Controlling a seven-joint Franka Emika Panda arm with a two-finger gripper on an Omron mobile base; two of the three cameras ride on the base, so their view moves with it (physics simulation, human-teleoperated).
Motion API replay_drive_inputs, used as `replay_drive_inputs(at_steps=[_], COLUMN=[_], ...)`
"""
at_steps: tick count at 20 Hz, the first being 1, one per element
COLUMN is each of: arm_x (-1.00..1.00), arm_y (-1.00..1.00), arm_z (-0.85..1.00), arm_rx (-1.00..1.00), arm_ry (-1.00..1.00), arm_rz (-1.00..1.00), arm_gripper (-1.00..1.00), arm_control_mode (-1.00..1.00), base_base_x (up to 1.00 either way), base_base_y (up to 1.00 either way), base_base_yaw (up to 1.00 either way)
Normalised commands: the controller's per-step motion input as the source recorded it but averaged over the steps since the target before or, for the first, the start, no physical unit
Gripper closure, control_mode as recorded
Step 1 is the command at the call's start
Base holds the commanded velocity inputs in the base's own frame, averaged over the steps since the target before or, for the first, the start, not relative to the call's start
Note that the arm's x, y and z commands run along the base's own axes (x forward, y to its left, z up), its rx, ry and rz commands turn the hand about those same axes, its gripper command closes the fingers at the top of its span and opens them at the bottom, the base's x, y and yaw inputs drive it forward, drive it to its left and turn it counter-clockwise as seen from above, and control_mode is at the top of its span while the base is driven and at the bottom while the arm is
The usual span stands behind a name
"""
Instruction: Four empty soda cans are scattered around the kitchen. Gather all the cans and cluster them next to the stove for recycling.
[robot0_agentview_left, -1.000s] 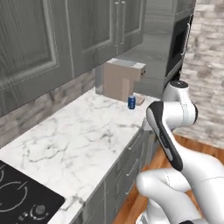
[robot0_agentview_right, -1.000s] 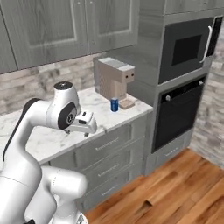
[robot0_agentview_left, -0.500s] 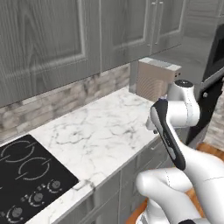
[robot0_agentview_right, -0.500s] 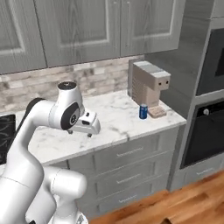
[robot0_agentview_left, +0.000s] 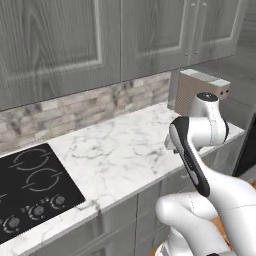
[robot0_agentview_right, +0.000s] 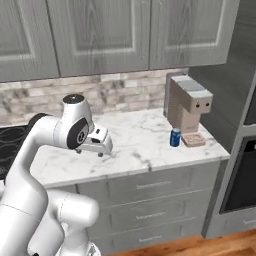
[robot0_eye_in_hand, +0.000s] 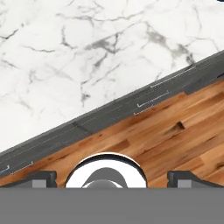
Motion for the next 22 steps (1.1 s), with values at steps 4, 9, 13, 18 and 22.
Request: replay_drive_inputs(at_steps=[4, 9, 13, 18, 22], arm_x=[0.00, 0.00, 0.00, 0.00, 0.00], arm_y=[0.00, 0.00, 0.00, 0.00, 0.00], arm_z=[0.00, 0.00, 0.00, 0.00, 0.00], arm_rx=[0.00, 0.00, 0.00, 0.00, 0.00], arm_ry=[0.00, 0.00, 0.00, 0.00, 0.00], arm_rz=[0.00, 0.00, 0.00, 0.00, 0.00], arm_gripper=[-1.00, -1.00, -1.00, -1.00, -1.00], arm_control_mode=[1.00, 1.00, 1.00, 1.00, 1.00], base_base_x=[0.00, -0.02, 0.06, 0.14, 0.10], base_base_y=[-0.79, -0.82, -0.48, 0.01, 0.06], base_base_yaw=[0.26, 0.21, 0.05, -0.29, -0.39])
